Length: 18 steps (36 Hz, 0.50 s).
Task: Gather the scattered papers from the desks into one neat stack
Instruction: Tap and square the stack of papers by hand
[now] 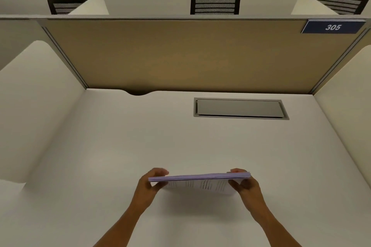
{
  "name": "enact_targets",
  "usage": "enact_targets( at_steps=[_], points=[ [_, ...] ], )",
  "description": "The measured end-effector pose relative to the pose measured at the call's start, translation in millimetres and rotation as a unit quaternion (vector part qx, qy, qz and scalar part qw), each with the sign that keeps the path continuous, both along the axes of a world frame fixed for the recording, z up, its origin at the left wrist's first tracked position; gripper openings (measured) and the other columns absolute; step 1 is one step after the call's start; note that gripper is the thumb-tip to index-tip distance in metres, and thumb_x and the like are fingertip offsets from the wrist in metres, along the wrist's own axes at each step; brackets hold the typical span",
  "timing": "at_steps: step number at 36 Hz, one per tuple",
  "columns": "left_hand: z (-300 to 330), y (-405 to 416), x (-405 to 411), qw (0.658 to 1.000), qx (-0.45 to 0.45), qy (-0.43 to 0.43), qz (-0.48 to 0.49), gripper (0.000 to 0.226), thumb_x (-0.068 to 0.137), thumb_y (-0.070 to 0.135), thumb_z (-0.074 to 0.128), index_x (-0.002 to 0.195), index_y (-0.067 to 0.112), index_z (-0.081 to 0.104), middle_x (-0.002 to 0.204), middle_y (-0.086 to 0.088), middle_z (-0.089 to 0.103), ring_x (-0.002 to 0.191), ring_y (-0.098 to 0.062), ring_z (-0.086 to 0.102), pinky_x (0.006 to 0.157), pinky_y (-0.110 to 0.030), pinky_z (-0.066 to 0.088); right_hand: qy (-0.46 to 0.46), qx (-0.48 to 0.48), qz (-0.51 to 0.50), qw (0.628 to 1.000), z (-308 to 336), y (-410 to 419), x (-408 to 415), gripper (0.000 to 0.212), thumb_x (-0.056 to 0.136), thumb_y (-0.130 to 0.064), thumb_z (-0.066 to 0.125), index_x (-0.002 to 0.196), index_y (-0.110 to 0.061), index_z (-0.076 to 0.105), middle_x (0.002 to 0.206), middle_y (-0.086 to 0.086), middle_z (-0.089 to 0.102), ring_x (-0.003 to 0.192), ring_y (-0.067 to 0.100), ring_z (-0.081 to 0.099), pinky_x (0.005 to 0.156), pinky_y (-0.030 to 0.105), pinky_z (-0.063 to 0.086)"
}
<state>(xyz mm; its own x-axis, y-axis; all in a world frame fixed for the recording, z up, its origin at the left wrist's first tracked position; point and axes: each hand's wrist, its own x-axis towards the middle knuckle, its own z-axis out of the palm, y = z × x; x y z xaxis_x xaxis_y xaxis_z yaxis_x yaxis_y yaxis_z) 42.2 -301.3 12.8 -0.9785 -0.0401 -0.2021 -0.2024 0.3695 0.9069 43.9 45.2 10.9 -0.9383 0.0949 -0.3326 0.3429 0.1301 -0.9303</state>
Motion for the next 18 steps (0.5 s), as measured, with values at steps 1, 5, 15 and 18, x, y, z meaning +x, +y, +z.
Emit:
enact_targets(
  at_steps=[1,5,15,18],
  points=[
    [0.3,0.2,-1.0,1.000,-0.003,0.001,-0.007,0.029,0.083,0.000,0.073,0.094,0.027,0.075,0.094,0.003,0.076,0.090,-0.012,0.070,0.077,-0.014,0.054,0.004,-0.001,0.001,1.000,-0.5,0.8,-0.7,0.026,0.089,0.005,0.068,0.099,-0.019,0.073,0.100,-0.006,0.076,0.093,0.003,0.069,0.074,0.014,0.056],
    [0.9,1.3,-2.5,1.000,0.010,-0.005,-0.014,0.028,0.085,-0.004,0.069,0.086,0.022,0.079,0.089,-0.001,0.078,0.086,-0.015,0.071,0.076,-0.015,0.054,0.008,-0.004,-0.001,1.000,-0.9,1.5,-1.1,0.025,0.093,0.003,0.065,0.094,-0.020,0.075,0.094,-0.002,0.077,0.092,0.008,0.070,0.073,0.017,0.057],
    [4.3,3.8,-2.7,1.000,0.023,-0.013,0.013,0.023,0.086,0.000,0.070,0.081,0.021,0.077,0.083,0.001,0.076,0.076,-0.004,0.068,0.068,-0.005,0.048,-0.014,-0.002,-0.012,1.000,0.3,1.5,0.5,0.020,0.094,-0.008,0.067,0.096,-0.026,0.074,0.089,-0.006,0.078,0.087,0.005,0.072,0.071,0.018,0.054],
    [2.4,3.7,0.0,1.000,0.021,-0.017,-0.005,0.023,0.086,-0.003,0.068,0.083,0.018,0.077,0.084,-0.002,0.076,0.078,-0.008,0.068,0.071,-0.009,0.050,-0.011,0.004,0.000,1.000,-0.2,0.9,2.2,0.019,0.094,-0.007,0.066,0.098,-0.023,0.073,0.092,-0.007,0.077,0.089,0.004,0.071,0.075,0.019,0.054]
  ],
)
